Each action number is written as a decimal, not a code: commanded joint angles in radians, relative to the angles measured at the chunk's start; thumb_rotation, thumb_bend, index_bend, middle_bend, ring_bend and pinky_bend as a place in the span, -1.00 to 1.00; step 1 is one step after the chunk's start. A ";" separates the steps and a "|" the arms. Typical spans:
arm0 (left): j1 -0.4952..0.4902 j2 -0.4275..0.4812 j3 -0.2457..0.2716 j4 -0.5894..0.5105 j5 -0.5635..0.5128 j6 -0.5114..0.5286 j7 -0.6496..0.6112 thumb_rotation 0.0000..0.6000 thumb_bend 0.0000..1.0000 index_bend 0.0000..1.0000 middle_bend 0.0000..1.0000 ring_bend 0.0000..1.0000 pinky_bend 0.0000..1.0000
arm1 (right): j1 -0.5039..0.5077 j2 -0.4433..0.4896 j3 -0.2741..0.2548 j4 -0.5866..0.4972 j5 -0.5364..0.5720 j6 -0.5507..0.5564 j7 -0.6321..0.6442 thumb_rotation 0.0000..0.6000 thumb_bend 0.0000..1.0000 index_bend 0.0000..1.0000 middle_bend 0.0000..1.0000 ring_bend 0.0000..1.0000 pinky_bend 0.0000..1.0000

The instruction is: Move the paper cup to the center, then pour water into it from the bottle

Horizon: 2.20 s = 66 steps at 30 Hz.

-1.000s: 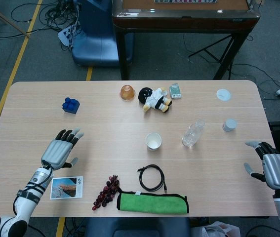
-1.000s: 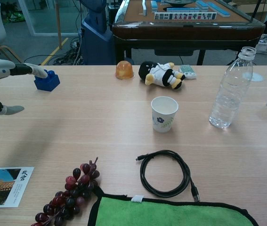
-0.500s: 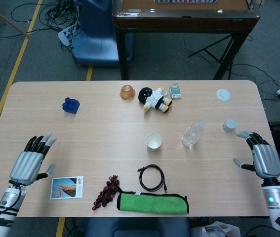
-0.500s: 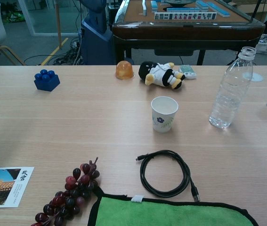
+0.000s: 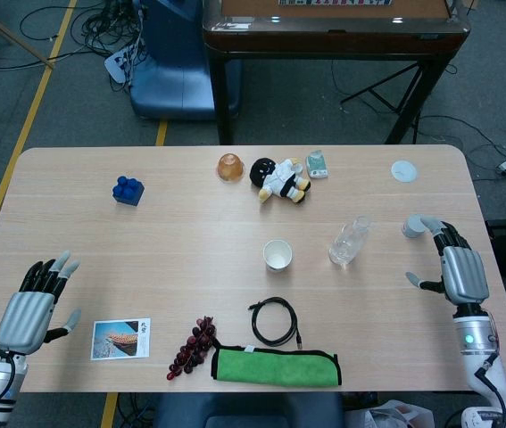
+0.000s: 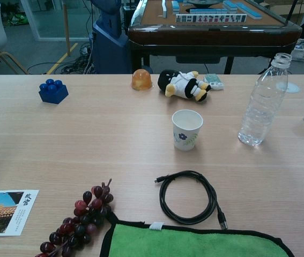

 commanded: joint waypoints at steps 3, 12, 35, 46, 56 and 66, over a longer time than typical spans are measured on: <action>0.015 0.002 -0.016 0.004 0.023 -0.012 -0.011 1.00 -0.36 -0.90 -1.00 -1.00 -0.96 | 0.036 -0.042 0.020 0.071 0.043 -0.056 0.026 1.00 -1.00 -0.76 -0.78 -0.83 -0.54; 0.038 -0.001 -0.046 0.008 0.037 -0.033 0.006 1.00 -0.36 -0.90 -1.00 -1.00 -0.96 | 0.097 -0.114 0.034 0.212 0.069 -0.148 0.092 1.00 -1.00 -0.75 -0.78 -0.83 -0.54; 0.075 0.003 -0.099 0.007 0.051 -0.083 0.004 1.00 -0.36 -0.90 -1.00 -1.00 -0.96 | 0.230 -0.287 -0.020 0.527 -0.099 -0.249 0.457 1.00 -1.00 -0.75 -0.78 -0.83 -0.54; 0.088 0.003 -0.116 0.005 0.056 -0.093 0.006 1.00 -0.36 -0.90 -1.00 -1.00 -0.96 | 0.269 -0.368 -0.050 0.658 -0.161 -0.235 0.625 1.00 -1.00 -0.75 -0.75 -0.83 -0.54; 0.098 0.004 -0.128 0.006 0.058 -0.102 0.004 1.00 -0.36 -0.90 -1.00 -1.00 -0.96 | 0.304 -0.425 -0.080 0.775 -0.202 -0.236 0.743 1.00 -1.00 -0.75 -0.72 -0.83 -0.54; 0.105 0.000 -0.140 0.012 0.054 -0.111 0.003 1.00 -0.36 -0.90 -1.00 -1.00 -0.96 | 0.336 -0.455 -0.108 0.848 -0.230 -0.249 0.845 1.00 -1.00 -0.75 -0.63 -0.83 -0.54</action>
